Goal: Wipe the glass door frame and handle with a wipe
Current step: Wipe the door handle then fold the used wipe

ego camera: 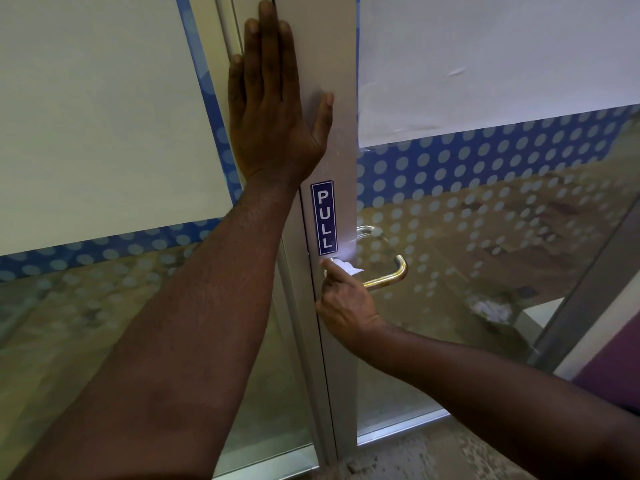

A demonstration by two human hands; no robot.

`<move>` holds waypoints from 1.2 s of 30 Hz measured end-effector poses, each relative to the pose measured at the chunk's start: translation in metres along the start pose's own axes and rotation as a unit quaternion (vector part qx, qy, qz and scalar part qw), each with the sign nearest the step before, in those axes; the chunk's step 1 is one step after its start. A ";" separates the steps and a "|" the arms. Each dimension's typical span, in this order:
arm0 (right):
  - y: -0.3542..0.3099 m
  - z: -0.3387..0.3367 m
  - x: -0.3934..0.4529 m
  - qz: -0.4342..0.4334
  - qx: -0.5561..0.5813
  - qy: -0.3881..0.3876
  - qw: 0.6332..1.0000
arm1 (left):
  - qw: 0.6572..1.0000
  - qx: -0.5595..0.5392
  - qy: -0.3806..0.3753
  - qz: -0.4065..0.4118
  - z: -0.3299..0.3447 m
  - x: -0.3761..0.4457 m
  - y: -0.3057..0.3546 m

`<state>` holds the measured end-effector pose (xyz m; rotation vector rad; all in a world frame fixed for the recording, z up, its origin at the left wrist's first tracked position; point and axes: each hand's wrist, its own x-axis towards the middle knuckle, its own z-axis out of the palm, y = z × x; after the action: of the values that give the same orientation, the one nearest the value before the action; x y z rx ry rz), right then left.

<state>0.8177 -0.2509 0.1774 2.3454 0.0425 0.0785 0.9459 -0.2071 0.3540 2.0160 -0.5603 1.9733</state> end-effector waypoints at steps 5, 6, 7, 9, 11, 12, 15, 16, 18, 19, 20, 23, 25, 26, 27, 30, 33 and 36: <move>0.001 0.007 0.000 0.012 0.000 0.026 1.000 | 1.000 -0.003 0.011 0.000 0.003 0.000 -0.001; 0.001 0.009 0.001 0.009 0.043 0.029 0.999 | 1.000 -0.004 0.012 -0.001 0.004 0.000 -0.001; 0.001 0.009 0.002 0.017 0.099 0.032 0.994 | 1.000 -0.004 0.013 -0.001 0.005 -0.001 -0.001; 0.003 0.010 0.004 0.081 0.252 0.064 0.962 | 1.000 -0.005 0.014 -0.002 0.005 -0.001 -0.001; 0.006 0.007 0.007 0.176 0.367 0.095 0.909 | 1.000 -0.005 0.011 -0.004 0.005 -0.002 -0.002; 0.008 0.005 0.008 0.216 0.398 0.101 0.886 | 1.000 -0.004 0.010 -0.004 0.005 -0.003 -0.001; 0.008 -0.004 0.012 0.265 0.418 0.117 0.861 | 1.000 -0.010 0.010 -0.003 0.005 -0.005 0.000; 0.005 -0.005 0.012 0.251 0.401 0.110 0.874 | 1.000 -0.011 0.012 -0.003 0.006 -0.005 -0.001; -0.003 -0.005 0.008 0.185 0.319 0.086 0.925 | 1.000 -0.011 0.015 -0.003 0.007 -0.004 -0.002; -0.006 -0.004 0.003 0.151 0.275 0.067 0.947 | 1.000 -0.011 0.018 -0.004 0.007 -0.004 -0.002; -0.007 -0.002 0.000 0.127 0.245 0.053 0.960 | 1.000 -0.012 0.020 -0.003 0.007 -0.004 -0.002; -0.003 0.001 0.000 0.127 0.245 0.078 0.958 | 1.000 -0.014 0.018 -0.003 0.007 -0.005 -0.001; -0.005 0.000 0.002 0.127 0.254 0.061 0.957 | 1.000 -0.014 0.015 -0.005 0.006 -0.004 -0.003; -0.006 0.001 0.002 0.118 0.253 0.056 0.959 | 1.000 -0.014 0.013 -0.004 0.005 -0.003 -0.002; -0.007 0.003 0.000 0.110 0.248 0.057 0.961 | 1.000 -0.013 0.012 -0.002 0.004 -0.004 -0.002; 0.001 0.010 0.000 0.122 0.285 0.082 0.947 | 1.000 -0.010 0.011 -0.001 0.004 -0.005 0.000; 0.000 0.007 0.003 0.110 0.300 0.072 0.945 | 1.000 -0.009 0.002 -0.006 0.001 -0.003 -0.002; -0.001 0.010 -0.006 0.094 0.261 0.093 0.956 | 1.000 -0.013 0.000 0.001 0.001 -0.004 0.000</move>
<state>0.8122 -0.2578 0.1700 2.8588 -0.0781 0.4296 0.9465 -0.2075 0.3501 2.0013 -0.5850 1.9572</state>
